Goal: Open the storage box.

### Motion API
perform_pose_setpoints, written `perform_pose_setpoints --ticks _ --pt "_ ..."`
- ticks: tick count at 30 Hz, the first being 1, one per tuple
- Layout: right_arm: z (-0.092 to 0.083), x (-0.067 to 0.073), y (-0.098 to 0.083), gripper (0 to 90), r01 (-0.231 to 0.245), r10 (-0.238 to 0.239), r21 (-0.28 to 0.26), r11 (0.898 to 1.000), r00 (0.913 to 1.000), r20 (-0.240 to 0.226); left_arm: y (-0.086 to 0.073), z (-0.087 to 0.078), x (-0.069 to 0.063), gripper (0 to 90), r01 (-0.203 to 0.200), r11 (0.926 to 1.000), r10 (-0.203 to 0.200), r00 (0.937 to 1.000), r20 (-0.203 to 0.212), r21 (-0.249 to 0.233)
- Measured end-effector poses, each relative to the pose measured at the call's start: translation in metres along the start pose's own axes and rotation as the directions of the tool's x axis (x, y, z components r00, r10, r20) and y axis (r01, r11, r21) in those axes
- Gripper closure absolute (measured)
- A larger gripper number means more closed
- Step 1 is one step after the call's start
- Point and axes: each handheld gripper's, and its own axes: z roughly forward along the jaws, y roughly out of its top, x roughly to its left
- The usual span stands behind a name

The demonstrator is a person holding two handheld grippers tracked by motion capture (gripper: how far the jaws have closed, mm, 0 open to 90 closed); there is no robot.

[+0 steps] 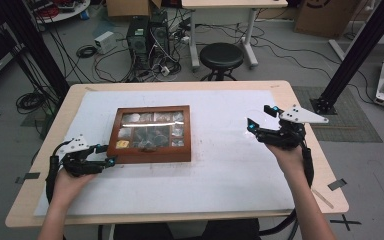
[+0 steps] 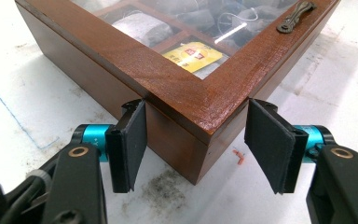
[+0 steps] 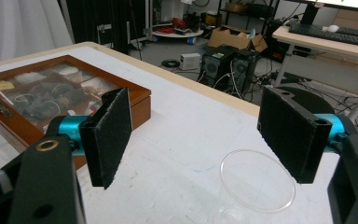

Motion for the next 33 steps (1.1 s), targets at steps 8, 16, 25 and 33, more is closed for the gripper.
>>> perform_pose_setpoints --ticks 8,16,25,33 --pt "0.0 0.0002 0.0 26.9 0.006 -0.006 -0.003 1.0 1.0 -0.001 0.001 -0.0001 -0.001 39.5 -0.013 0.9999 0.013 0.9999 -0.007 0.008" --pt "0.0005 0.0 -0.0002 26.9 0.003 -0.003 0.001 1.0 1.0 0.0 0.0008 0.0 -0.0018 39.8 -0.019 0.9998 0.019 0.9997 -0.012 0.008" --pt "0.0 0.0 -0.0002 27.0 0.0 0.0 -0.001 1.0 1.0 0.0 0.0013 0.0035 -0.0023 37.3 -0.023 0.9985 0.024 0.9996 -0.018 0.049" --pt "0.0016 0.0001 -0.001 27.2 0.002 -0.002 0.004 1.0 1.0 0.0 0.0089 -0.0012 -0.0007 40.4 -0.017 0.9987 0.017 0.9999 -0.001 0.049"
